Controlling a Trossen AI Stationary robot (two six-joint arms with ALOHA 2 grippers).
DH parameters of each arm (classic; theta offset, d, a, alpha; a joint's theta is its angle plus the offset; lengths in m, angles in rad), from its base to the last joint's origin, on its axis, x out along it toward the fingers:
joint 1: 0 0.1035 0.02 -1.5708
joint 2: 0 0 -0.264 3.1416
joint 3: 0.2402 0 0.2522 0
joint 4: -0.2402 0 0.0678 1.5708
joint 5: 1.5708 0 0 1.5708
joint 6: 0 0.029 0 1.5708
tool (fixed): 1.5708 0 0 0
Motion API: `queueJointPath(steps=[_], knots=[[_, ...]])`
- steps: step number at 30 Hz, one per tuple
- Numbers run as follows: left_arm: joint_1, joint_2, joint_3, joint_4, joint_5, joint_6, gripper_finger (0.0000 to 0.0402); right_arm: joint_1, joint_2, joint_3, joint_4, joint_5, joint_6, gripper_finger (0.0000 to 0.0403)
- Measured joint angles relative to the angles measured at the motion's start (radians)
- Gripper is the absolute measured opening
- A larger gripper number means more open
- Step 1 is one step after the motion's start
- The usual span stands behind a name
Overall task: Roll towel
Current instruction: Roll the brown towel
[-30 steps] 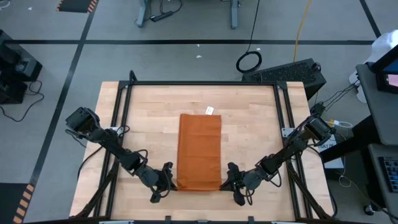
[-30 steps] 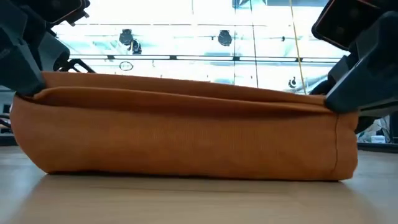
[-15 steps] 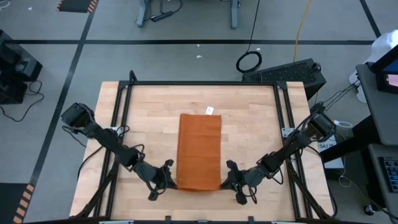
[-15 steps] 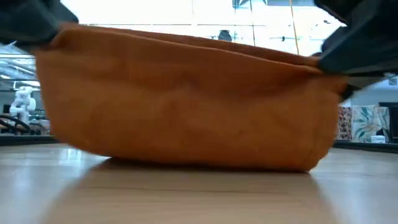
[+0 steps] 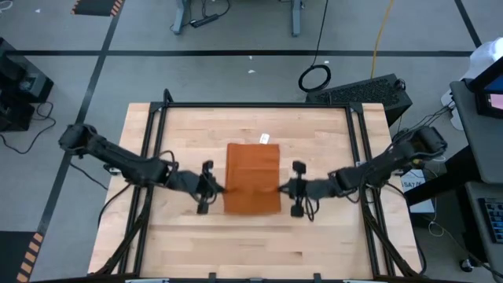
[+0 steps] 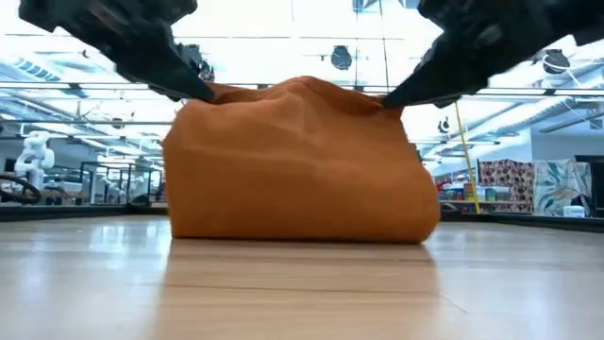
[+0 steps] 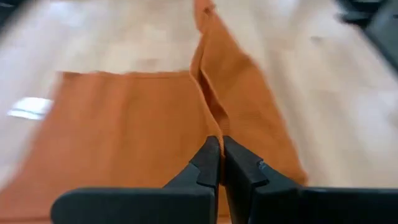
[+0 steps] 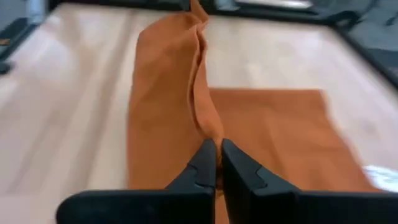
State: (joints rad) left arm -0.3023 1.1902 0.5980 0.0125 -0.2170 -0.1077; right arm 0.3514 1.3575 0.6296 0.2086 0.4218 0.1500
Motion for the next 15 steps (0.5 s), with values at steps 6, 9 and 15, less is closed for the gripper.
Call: queueJointPath(steps=[6, 9, 15], knots=[[0.150, -0.015, 0.000, -0.017, -0.026, 0.116, 0.0015, -0.156, -0.033, 0.000, -0.012, -0.003, -0.111, 0.0002], [0.231, -0.014, 0.000, -0.053, -0.029, 0.138, 0.0015, -0.243, -0.028, 0.000, -0.010, -0.004, -0.153, 0.0002], [0.359, -0.014, 0.000, -0.081, -0.072, 0.212, 0.0015, -0.392, -0.013, 0.000, 0.011, -0.086, -0.217, 0.0002]])
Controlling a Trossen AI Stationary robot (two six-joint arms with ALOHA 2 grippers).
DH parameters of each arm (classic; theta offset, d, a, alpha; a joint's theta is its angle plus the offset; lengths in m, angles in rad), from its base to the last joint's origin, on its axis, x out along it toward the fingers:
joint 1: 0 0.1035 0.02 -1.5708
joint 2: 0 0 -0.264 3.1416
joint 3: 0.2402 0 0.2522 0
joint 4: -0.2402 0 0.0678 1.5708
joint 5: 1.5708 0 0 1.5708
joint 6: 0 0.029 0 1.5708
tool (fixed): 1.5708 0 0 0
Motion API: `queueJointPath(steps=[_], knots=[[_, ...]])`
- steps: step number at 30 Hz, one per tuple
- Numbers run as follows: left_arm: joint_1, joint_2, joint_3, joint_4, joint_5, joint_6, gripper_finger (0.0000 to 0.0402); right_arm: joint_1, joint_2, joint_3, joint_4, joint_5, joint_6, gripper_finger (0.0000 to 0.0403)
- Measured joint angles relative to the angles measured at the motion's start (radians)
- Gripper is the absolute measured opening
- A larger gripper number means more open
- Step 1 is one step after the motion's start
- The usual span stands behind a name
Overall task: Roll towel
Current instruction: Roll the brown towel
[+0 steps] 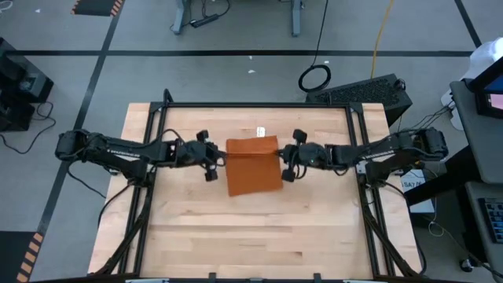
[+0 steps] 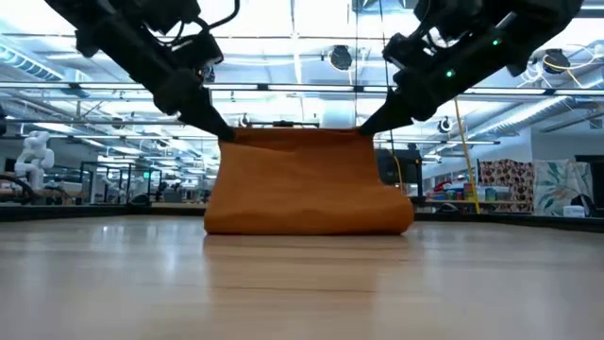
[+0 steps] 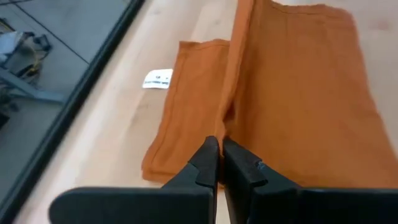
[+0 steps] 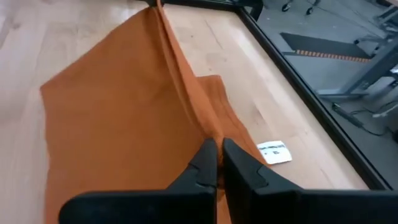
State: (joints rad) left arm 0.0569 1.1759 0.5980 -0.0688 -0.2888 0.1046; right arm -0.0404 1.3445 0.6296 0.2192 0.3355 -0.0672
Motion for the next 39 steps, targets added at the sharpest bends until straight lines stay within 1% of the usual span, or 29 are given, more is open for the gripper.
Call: queueJointPath(steps=[4, 6, 9, 10, 12, 13, 15, 16, 18, 21, 23, 29, 31, 34, 37, 39], knots=[[0.042, 0.000, 0.000, 0.000, 0.048, 0.007, 0.0015, -0.069, 0.000, 0.000, 0.010, -0.060, -0.005, 0.0002], [0.047, 0.000, 0.000, -0.002, 0.127, -0.015, 0.0015, -0.085, 0.000, 0.000, 0.003, -0.123, -0.007, 0.0002], [0.020, 0.000, 0.000, 0.012, 0.307, -0.072, 0.0015, -0.076, 0.000, 0.000, -0.005, -0.284, -0.011, 0.0002], [0.004, 0.000, 0.000, 0.024, 0.345, -0.095, 0.0015, -0.069, 0.000, 0.000, -0.005, -0.318, -0.004, 0.0002], [-0.034, 0.000, 0.000, 0.047, 0.391, -0.129, 0.0015, -0.049, 0.000, 0.000, -0.005, -0.354, 0.003, 0.0002], [-0.053, 0.000, 0.000, 0.053, 0.394, -0.140, 0.0015, -0.041, -0.001, 0.000, -0.006, -0.360, 0.001, 0.0002], [-0.082, 0.000, 0.000, 0.058, 0.375, -0.138, 0.0015, -0.031, -0.005, 0.000, -0.003, -0.349, -0.020, 0.0002], [-0.090, 0.000, 0.000, 0.058, 0.348, -0.121, 0.0015, -0.030, -0.005, 0.002, 0.001, -0.328, -0.033, 0.0002], [-0.089, 0.000, 0.000, 0.060, 0.258, -0.083, 0.0015, -0.040, -0.005, 0.013, -0.002, -0.262, -0.078, 0.0002], [-0.061, 0.000, 0.000, 0.061, 0.115, -0.015, 0.0015, -0.069, -0.003, 0.036, 0.011, -0.192, -0.154, 0.0002], [-0.018, 0.000, 0.000, 0.062, 0.076, 0.016, 0.0015, -0.098, 0.007, 0.040, 0.026, -0.173, -0.196, 0.0002], [0.130, 0.000, 0.000, 0.058, 0.074, 0.045, 0.0015, -0.227, 0.099, 0.040, 0.075, -0.181, -0.248, 0.0002], [0.166, 0.012, 0.001, 0.061, 0.073, 0.064, 0.0015, -0.265, 0.139, 0.039, 0.088, -0.208, -0.249, 0.0002], [0.209, 0.041, 0.002, 0.055, 0.075, 0.088, 0.0015, -0.312, 0.197, 0.039, 0.143, -0.277, -0.246, 0.0002], [0.235, 0.088, 0.002, 0.062, 0.075, 0.093, 0.0015, -0.339, 0.241, 0.044, 0.173, -0.297, -0.227, 0.0002], [0.237, 0.107, 0.002, 0.063, 0.113, 0.085, 0.0015, -0.342, 0.249, 0.052, 0.167, -0.310, -0.211, 0.0002]])
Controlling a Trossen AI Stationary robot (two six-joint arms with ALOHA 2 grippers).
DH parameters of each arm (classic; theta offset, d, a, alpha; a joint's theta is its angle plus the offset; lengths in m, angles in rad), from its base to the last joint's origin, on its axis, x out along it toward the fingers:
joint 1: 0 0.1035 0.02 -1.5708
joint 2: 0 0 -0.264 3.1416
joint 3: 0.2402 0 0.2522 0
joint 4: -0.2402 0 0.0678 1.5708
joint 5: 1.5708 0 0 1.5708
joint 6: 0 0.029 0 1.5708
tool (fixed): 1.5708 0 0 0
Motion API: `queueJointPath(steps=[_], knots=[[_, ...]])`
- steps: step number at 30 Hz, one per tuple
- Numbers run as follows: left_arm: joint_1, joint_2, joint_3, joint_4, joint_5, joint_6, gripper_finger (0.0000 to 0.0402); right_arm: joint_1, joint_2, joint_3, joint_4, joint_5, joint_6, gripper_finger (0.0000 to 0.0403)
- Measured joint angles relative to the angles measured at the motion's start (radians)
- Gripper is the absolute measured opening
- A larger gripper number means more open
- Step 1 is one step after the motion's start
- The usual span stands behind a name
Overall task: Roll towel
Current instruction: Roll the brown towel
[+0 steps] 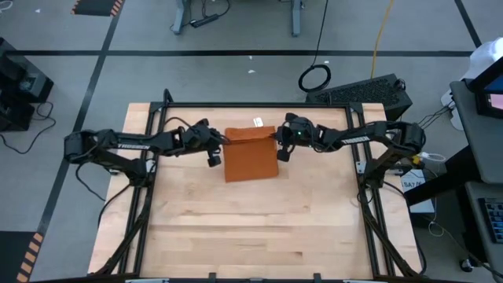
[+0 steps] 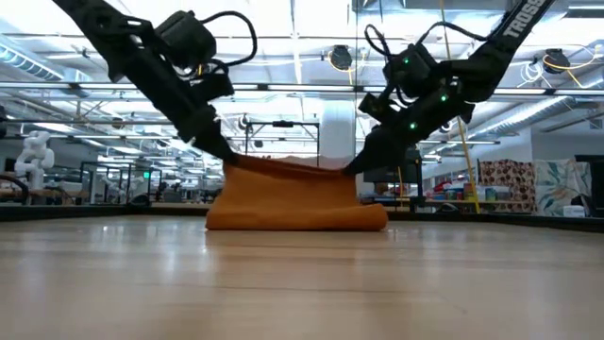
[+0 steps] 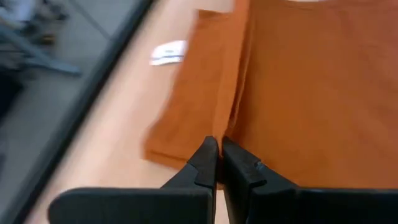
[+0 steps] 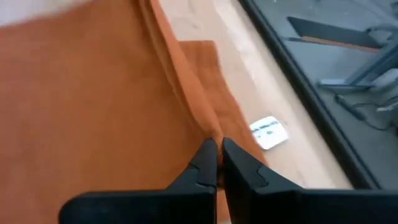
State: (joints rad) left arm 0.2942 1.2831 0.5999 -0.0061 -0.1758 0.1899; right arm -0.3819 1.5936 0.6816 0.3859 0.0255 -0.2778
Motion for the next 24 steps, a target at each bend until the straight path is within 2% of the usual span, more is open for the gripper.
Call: queueJointPath(steps=[3, 8, 17, 22, 24], knots=[[-0.018, 0.003, 0.000, -0.003, 0.102, -0.032, 0.0015, 0.014, -0.003, 0.006, -0.008, -0.061, 0.016, 0.0002], [-0.098, -0.043, 0.000, -0.002, 0.178, -0.098, 0.0015, 0.075, -0.066, 0.007, -0.080, -0.160, 0.085, 0.0002], [-0.341, -0.108, -0.001, -0.003, 0.194, -0.184, 0.0015, 0.302, -0.231, 0.007, -0.257, -0.163, 0.286, 0.0002], [-0.505, -0.107, -0.001, 0.045, 0.202, -0.222, 0.0015, 0.463, -0.291, 0.006, -0.259, -0.157, 0.369, 0.0002], [-0.564, -0.107, -0.001, 0.106, 0.207, -0.228, 0.0015, 0.519, -0.306, 0.018, -0.252, -0.117, 0.388, 0.0002]])
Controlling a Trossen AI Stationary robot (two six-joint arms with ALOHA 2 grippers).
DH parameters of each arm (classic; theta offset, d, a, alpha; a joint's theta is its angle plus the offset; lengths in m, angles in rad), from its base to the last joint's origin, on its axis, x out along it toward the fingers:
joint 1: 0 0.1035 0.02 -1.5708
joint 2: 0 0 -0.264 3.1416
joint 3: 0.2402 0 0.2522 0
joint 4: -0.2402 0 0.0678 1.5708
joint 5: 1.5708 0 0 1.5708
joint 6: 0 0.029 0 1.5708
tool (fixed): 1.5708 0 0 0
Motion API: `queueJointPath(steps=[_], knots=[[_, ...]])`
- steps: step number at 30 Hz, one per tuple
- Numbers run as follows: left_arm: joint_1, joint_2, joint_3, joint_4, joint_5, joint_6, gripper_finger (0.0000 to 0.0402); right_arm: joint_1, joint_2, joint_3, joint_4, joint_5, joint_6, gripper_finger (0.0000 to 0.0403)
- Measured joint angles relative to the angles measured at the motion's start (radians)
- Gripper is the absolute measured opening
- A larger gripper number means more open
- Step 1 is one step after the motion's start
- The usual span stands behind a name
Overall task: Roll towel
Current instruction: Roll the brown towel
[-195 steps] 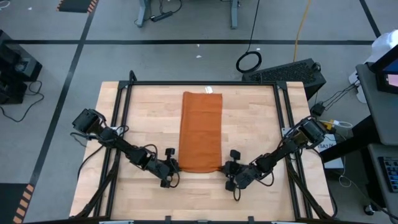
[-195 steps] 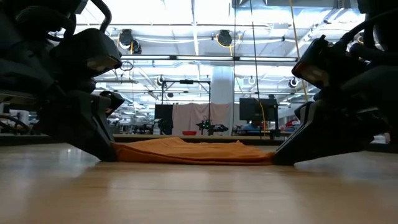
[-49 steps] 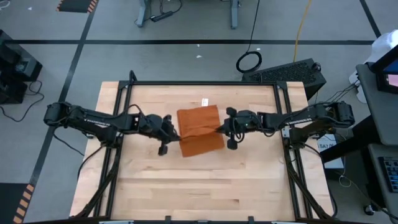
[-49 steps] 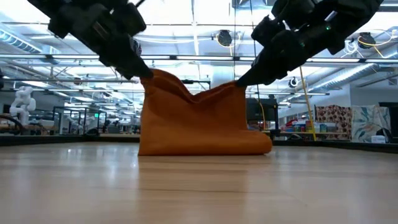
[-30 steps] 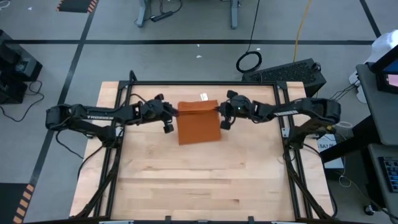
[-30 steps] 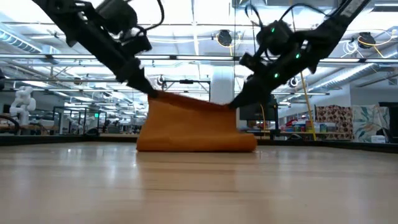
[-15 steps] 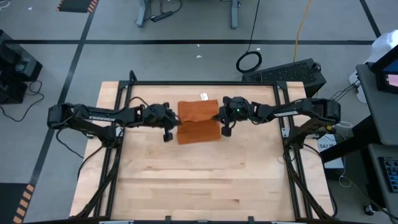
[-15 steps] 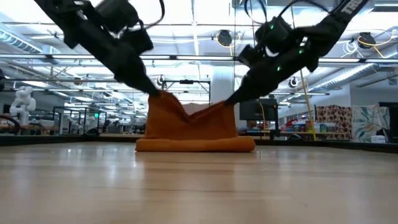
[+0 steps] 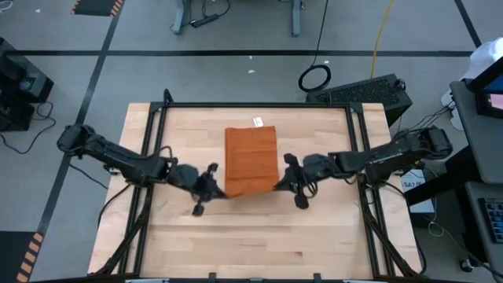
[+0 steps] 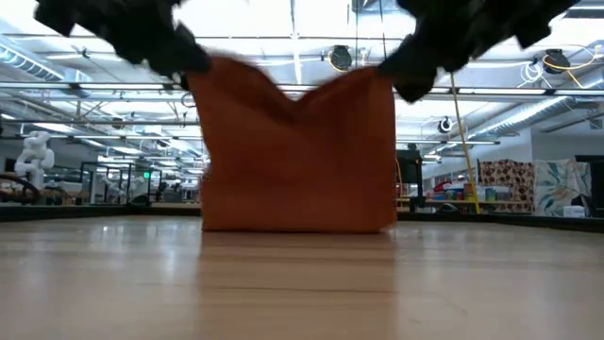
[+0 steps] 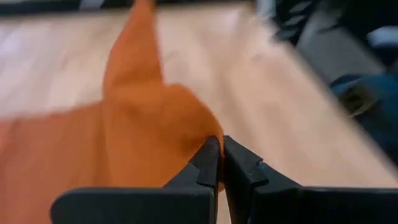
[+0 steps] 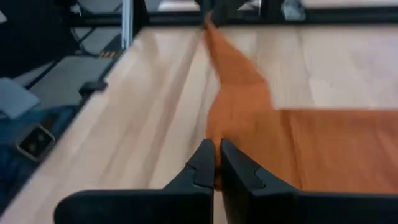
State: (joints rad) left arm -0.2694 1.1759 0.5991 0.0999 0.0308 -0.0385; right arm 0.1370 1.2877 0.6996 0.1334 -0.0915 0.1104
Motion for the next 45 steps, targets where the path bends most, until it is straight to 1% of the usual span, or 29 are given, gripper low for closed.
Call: queueJointPath(steps=[4, 8, 11, 14, 16, 18, 21, 25, 27, 30, 32, 35, 37, 39, 41, 43, 45], knots=[[-0.083, 0.000, 0.005, 0.135, -0.001, 0.036, 0.0015, 0.099, -0.018, 0.043, 0.005, 0.131, 0.008, 0.0002], [-0.122, -0.001, 0.058, 0.114, -0.024, 0.054, 0.0015, 0.169, -0.020, 0.099, -0.005, 0.215, -0.029, 0.0002], [-0.123, -0.002, 0.083, 0.026, -0.099, 0.073, 0.0015, 0.184, -0.021, 0.113, -0.027, 0.292, -0.087, 0.0002], [-0.102, -0.001, 0.084, -0.096, -0.232, 0.097, 0.0015, 0.152, -0.020, 0.113, -0.050, 0.367, -0.158, 0.0002], [-0.071, -0.001, 0.084, -0.194, -0.338, 0.096, 0.0015, 0.103, -0.008, 0.113, -0.040, 0.388, -0.188, 0.0002], [-0.028, 0.000, 0.084, -0.270, -0.400, 0.076, 0.0015, 0.040, 0.013, 0.113, -0.047, 0.379, -0.202, 0.0002], [0.054, 0.000, 0.084, -0.310, -0.409, 0.052, 0.0015, -0.058, 0.056, 0.112, -0.050, 0.348, -0.227, 0.0002], [0.156, 0.000, 0.084, -0.317, -0.396, 0.048, 0.0015, -0.182, 0.119, 0.112, -0.044, 0.285, -0.281, 0.0002], [0.206, 0.000, 0.084, -0.316, -0.370, 0.047, 0.0015, -0.236, 0.150, 0.112, -0.040, 0.257, -0.301, 0.0002], [0.271, 0.000, 0.083, -0.315, -0.330, 0.034, 0.0015, -0.300, 0.184, 0.112, -0.039, 0.230, -0.309, 0.0002], [0.304, 0.007, 0.071, -0.283, -0.309, 0.026, 0.0015, -0.329, 0.197, 0.112, -0.040, 0.196, -0.308, 0.0002], [0.334, 0.019, 0.053, -0.245, -0.264, 0.034, 0.0015, -0.344, 0.199, 0.112, -0.039, 0.136, -0.286, 0.0002], [0.343, 0.028, 0.052, -0.228, -0.266, 0.061, 0.0015, -0.340, 0.190, 0.112, -0.045, 0.118, -0.271, 0.0002], [0.350, 0.031, 0.052, -0.234, -0.283, 0.086, 0.0015, -0.328, 0.171, 0.112, -0.048, 0.115, -0.247, 0.0002], [0.352, 0.031, 0.052, -0.202, -0.283, 0.124, 0.0015, -0.309, 0.138, 0.112, -0.048, 0.115, -0.226, 0.0002], [0.352, 0.024, 0.063, -0.183, -0.265, 0.148, 0.0015, -0.283, 0.102, 0.112, -0.044, 0.123, -0.210, 0.0002], [0.346, 0.018, 0.089, -0.169, -0.236, 0.153, 0.0015, -0.247, 0.058, 0.112, -0.050, 0.168, -0.199, 0.0002]])
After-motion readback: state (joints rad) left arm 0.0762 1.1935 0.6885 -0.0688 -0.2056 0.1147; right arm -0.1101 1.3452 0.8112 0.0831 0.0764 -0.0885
